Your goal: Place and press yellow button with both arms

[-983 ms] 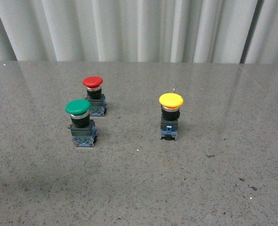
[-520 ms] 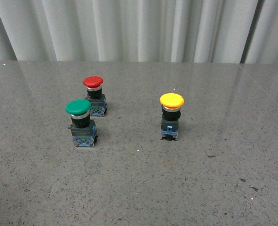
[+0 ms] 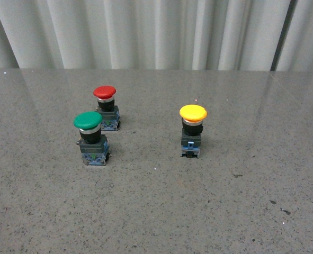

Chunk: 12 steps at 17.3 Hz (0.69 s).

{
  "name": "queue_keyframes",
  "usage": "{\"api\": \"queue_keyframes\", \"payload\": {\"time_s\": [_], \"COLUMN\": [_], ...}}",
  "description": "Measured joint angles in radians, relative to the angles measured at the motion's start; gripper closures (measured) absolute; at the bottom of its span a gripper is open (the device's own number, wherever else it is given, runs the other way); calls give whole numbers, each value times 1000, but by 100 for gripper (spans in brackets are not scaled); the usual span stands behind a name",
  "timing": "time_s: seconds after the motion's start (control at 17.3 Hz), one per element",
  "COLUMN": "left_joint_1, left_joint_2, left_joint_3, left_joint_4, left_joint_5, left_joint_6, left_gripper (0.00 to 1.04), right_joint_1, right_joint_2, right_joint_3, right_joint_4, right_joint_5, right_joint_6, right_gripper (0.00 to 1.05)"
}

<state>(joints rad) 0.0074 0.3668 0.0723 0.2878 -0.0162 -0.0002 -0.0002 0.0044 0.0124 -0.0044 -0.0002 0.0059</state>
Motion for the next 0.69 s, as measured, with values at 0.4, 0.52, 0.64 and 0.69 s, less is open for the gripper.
{"api": "queue_keyframes", "payload": {"time_s": [0.4, 0.52, 0.64, 0.69], "left_joint_1": [-8, -8, -8, -8], "left_joint_2": [-101, -133, -160, -177], "left_joint_3": [-32, -58, -58, -58], "left_joint_4": [-61, -65, -80, -95], "left_joint_5": [16, 16, 16, 16], "left_joint_6": [1, 1, 1, 1], "left_gripper": [101, 101, 101, 101], "right_joint_1": [0, 0, 0, 0], "right_joint_2": [0, 0, 0, 0], "right_joint_3": [0, 0, 0, 0], "right_joint_4": [0, 0, 0, 0], "right_joint_5": [0, 0, 0, 0], "right_joint_6": [0, 0, 0, 0], "right_gripper": [7, 7, 7, 7]}}
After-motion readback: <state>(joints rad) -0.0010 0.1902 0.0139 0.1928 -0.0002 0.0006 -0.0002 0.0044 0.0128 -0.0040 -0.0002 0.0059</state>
